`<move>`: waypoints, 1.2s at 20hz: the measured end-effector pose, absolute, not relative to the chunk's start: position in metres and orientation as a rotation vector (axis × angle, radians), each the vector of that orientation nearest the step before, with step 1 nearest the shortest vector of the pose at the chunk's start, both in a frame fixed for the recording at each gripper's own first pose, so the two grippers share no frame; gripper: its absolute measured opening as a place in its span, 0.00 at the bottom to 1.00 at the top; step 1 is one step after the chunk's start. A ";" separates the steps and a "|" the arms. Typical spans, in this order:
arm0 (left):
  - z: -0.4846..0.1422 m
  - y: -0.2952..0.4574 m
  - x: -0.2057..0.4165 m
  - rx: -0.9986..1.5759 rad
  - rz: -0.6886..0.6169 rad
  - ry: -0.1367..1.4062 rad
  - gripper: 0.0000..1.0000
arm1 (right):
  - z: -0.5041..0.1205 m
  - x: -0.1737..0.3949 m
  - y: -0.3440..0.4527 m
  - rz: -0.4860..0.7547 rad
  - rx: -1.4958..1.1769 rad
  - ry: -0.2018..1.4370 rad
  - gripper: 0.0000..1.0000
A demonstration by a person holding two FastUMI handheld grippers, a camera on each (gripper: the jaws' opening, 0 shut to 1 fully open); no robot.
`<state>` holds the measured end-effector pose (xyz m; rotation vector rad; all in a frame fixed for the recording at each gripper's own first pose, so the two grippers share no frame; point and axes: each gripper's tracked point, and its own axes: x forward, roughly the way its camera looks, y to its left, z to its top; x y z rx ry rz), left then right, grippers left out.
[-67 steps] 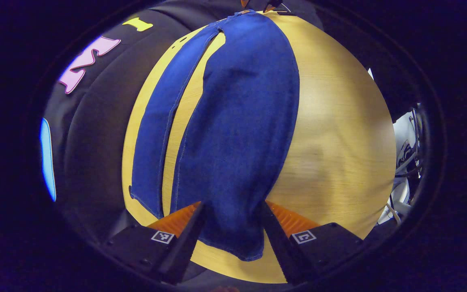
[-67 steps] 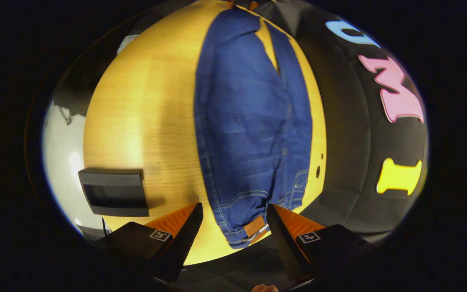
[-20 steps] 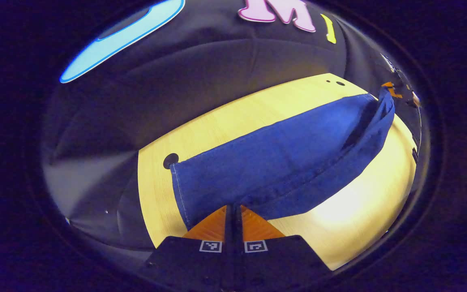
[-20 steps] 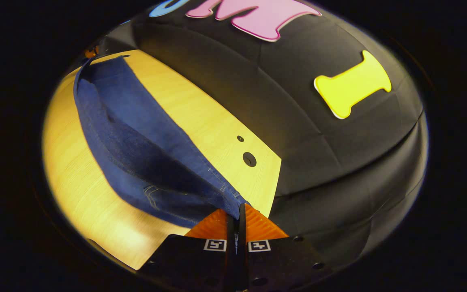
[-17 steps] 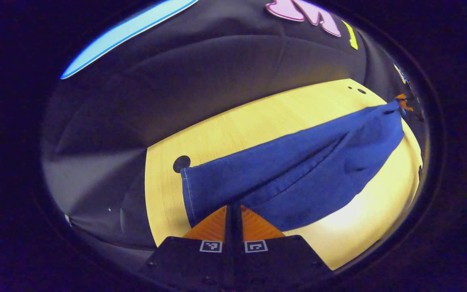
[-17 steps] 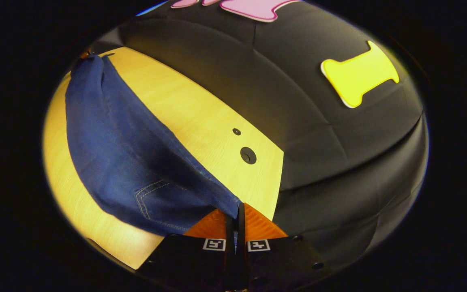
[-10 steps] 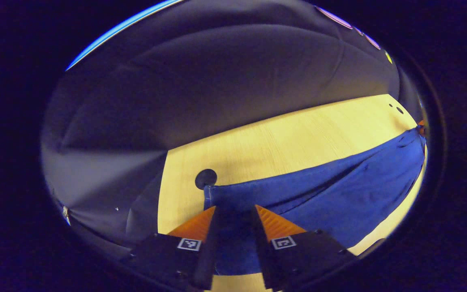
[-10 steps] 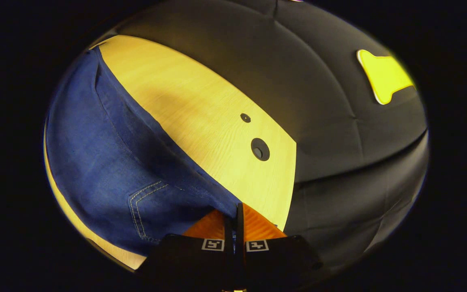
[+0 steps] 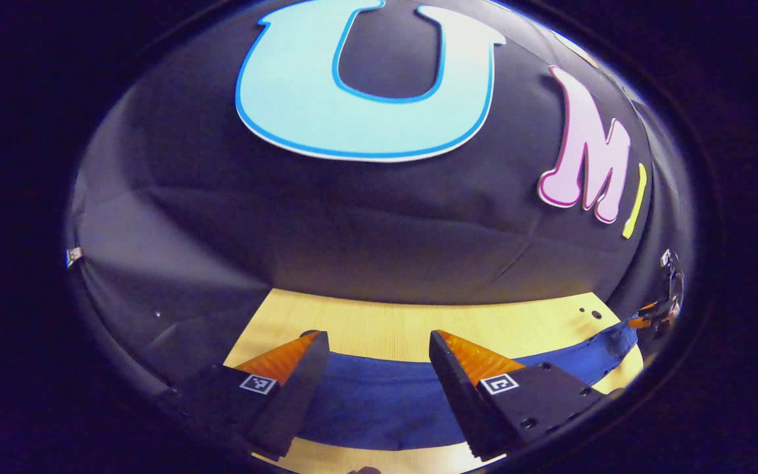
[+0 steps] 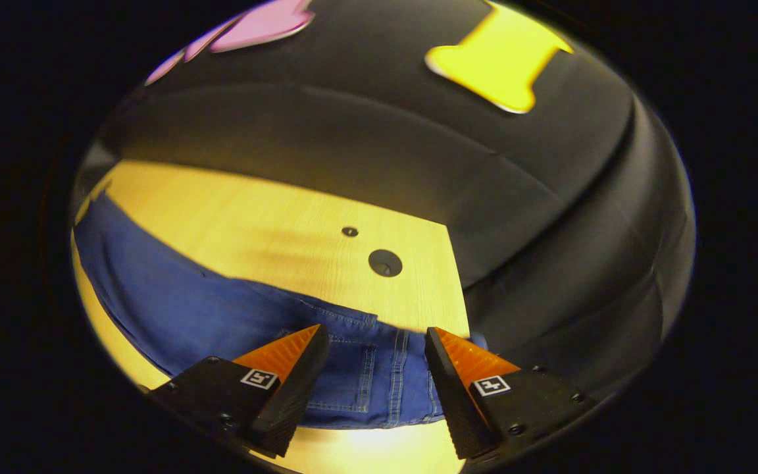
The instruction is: Grasp the waist and the cuffs of the jeans and fold them to make the two legs overlap; first hold the waist and fold one-third of the jeans toward the cuffs, then hold the cuffs and fold the remaining one-third in the same direction to finish folding.
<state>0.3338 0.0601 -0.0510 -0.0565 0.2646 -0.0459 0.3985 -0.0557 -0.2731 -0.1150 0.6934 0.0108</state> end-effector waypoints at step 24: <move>-0.054 -0.062 0.185 0.099 -0.157 0.361 0.97 | -0.381 0.322 -0.168 -0.402 0.614 0.908 0.25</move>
